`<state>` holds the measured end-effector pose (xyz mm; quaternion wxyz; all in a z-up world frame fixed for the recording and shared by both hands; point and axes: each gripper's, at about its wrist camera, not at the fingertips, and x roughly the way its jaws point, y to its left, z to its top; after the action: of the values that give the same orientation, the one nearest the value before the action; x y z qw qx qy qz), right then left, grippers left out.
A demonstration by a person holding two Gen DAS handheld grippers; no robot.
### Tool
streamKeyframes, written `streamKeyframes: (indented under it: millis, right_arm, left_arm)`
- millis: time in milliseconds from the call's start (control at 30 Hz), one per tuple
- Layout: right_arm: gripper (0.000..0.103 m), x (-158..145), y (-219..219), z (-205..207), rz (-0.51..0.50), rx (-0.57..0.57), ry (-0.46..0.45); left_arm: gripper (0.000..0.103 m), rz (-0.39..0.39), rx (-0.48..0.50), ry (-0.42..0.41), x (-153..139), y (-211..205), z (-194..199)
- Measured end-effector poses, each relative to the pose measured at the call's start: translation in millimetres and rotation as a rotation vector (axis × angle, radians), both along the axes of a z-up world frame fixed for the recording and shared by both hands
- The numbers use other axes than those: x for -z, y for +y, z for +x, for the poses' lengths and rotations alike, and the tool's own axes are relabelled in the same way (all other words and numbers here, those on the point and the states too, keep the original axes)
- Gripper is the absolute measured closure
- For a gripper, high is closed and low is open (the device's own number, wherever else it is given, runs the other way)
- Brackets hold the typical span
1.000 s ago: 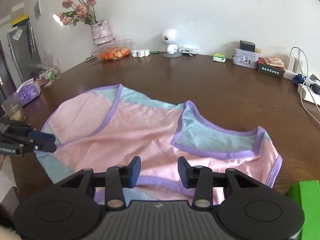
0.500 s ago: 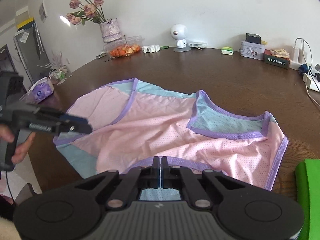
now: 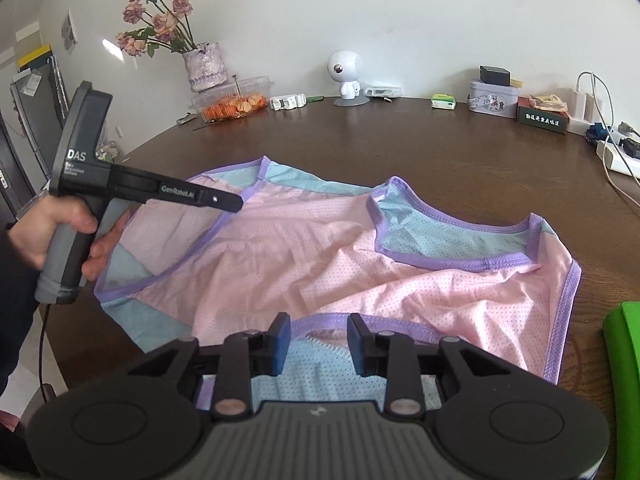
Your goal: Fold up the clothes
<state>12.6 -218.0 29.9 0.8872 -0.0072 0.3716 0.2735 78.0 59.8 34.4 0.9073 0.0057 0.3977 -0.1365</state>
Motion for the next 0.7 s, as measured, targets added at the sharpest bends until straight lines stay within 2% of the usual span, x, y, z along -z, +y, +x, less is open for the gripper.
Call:
streamKeyframes:
  millis: [67, 133, 200, 233, 333, 500, 633, 700]
  right_arm:
    - [0.074, 2.2, 5.8, 2.4, -0.008, -0.011, 0.006]
    - [0.074, 4.7, 14.4, 2.3, -0.027, -0.029, 0.010]
    - [0.074, 7.2, 20.9, 0.4, -0.027, -0.045, 0.016]
    - [0.074, 8.1, 23.0, -0.9, -0.023, -0.053, 0.021]
    - [0.073, 10.4, 26.2, -3.5, -0.025, -0.064, 0.028]
    - [0.074, 10.3, 28.3, -7.8, -0.034, -0.101, 0.023]
    - [0.073, 2.8, 28.0, -16.5, 0.043, -0.178, 0.038]
    - [0.073, 1.8, 30.7, -24.1, 0.047, -0.208, 0.040]
  left_arm:
    - [0.100, -0.008, 0.000, 0.001, -2.4, 5.2, -6.3]
    - [0.094, -0.016, 0.001, 0.003, -4.8, 10.4, -12.5]
    - [0.057, -0.024, 0.001, 0.004, -7.1, 15.6, -18.8]
    - [0.055, -0.028, 0.001, 0.004, -8.3, 18.3, -21.9]
    - [0.056, -0.033, 0.024, 0.013, -9.3, 21.7, -40.8]
    - [0.061, 0.034, 0.051, 0.032, -1.0, 17.0, -76.1]
    - [0.061, 0.032, 0.048, 0.024, 0.8, 27.6, -90.0]
    - [0.061, 0.025, 0.037, 0.024, -1.2, 35.6, -93.3]
